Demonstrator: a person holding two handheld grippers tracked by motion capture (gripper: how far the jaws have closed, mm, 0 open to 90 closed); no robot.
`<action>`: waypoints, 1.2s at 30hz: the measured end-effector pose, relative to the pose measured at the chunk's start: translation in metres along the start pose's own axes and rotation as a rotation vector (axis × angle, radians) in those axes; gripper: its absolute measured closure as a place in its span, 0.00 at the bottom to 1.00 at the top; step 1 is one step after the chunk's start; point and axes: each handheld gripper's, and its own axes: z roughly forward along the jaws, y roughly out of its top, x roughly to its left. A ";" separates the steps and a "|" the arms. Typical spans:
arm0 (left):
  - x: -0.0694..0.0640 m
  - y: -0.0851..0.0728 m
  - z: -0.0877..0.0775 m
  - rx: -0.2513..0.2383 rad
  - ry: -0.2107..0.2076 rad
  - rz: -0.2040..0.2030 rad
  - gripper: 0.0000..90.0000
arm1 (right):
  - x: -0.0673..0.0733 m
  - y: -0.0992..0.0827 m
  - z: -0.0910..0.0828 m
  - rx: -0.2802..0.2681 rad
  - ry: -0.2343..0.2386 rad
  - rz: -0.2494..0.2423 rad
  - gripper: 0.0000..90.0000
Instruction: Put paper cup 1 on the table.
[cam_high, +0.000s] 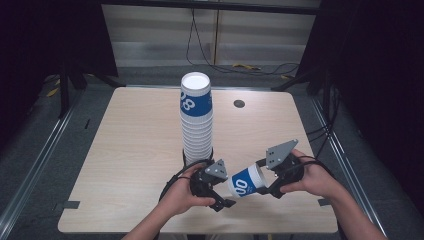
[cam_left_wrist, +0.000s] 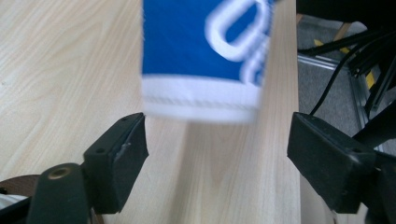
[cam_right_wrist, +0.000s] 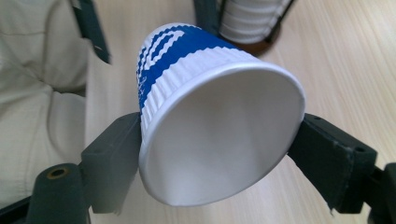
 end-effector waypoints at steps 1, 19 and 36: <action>-0.001 0.000 0.001 0.000 -0.002 -0.002 0.22 | -0.002 -0.001 0.000 0.009 -0.016 0.020 0.20; -0.002 -0.011 0.000 0.032 -0.013 -0.027 0.19 | -0.029 -0.003 0.009 0.239 -0.232 0.305 0.19; -0.001 -0.020 -0.005 0.037 0.002 -0.038 0.19 | -0.049 0.010 0.027 0.348 -0.249 0.364 0.17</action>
